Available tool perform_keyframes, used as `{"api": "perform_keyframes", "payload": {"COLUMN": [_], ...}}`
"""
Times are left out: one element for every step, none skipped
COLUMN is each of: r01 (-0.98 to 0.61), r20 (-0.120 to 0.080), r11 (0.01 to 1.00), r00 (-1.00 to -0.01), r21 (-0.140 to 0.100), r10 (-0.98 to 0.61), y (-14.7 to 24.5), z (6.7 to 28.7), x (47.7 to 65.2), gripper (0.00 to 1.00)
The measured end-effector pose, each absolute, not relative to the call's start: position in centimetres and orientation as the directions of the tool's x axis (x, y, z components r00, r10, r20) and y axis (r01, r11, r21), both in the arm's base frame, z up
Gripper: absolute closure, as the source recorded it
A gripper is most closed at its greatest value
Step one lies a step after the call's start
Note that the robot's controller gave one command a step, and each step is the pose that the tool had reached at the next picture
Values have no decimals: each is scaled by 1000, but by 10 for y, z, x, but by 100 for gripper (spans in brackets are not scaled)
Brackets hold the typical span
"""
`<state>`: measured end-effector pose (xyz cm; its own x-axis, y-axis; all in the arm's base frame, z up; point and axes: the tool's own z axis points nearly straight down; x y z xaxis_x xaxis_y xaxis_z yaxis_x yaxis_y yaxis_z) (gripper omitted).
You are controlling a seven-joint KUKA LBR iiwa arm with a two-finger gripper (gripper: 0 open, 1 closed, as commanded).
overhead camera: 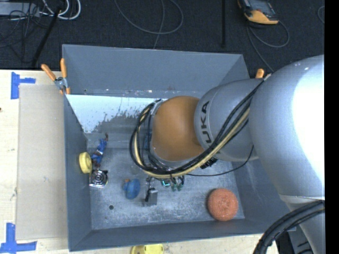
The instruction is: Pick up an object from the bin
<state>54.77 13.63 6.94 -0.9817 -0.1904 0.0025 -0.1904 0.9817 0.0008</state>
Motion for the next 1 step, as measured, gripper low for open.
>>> {"api": "perform_keyframes", "payload": {"r01": [-243], "r20": [4], "r11": [970], "r00": [-970], "r21": [-1], "r10": [-243], "y": [162], "z": [93], "x": [528], "gripper": [0]}}
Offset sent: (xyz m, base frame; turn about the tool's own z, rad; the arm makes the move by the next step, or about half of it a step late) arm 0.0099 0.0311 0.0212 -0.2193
